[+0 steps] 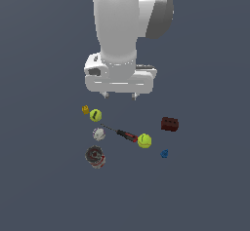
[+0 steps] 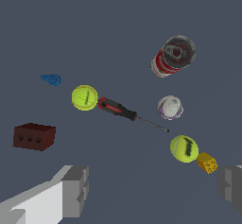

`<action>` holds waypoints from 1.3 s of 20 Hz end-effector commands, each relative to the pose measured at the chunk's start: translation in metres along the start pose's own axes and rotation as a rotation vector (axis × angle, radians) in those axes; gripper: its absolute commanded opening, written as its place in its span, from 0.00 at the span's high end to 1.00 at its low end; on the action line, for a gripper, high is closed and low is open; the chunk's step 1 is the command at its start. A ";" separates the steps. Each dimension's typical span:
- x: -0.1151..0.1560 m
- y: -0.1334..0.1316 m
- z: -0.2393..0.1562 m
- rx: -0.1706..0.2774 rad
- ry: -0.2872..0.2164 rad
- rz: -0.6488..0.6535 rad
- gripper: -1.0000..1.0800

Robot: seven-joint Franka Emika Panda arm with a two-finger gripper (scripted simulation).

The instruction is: Pick up a designated object from a clutter of objects.

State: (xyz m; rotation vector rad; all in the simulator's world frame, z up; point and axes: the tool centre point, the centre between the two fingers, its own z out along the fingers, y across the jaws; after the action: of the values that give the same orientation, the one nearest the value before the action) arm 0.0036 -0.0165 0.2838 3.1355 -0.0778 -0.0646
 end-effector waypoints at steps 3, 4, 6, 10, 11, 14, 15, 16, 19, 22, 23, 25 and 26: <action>0.016 -0.017 0.029 -0.004 0.006 -0.001 0.04; 0.020 -0.022 0.037 -0.005 0.008 -0.001 0.04; 0.028 -0.033 0.055 -0.006 0.013 -0.002 0.04; 0.043 -0.057 0.096 -0.007 0.022 -0.003 0.04; 0.045 -0.063 0.106 -0.006 0.025 -0.003 0.04; 0.051 -0.079 0.132 -0.004 0.030 -0.004 0.04; 0.053 -0.083 0.140 -0.003 0.032 -0.004 0.04; 0.054 -0.088 0.147 -0.002 0.033 -0.004 0.04; 0.056 -0.099 0.165 0.001 0.037 -0.004 0.04; 0.057 -0.106 0.179 0.003 0.039 -0.004 0.04; 0.057 -0.108 0.182 0.004 0.040 -0.004 0.04; 0.058 -0.111 0.187 0.005 0.040 -0.004 0.04; 0.058 -0.112 0.188 0.005 0.040 -0.004 0.04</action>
State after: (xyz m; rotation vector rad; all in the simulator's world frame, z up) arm 0.0582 0.0900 0.0958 3.1395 -0.0701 -0.0041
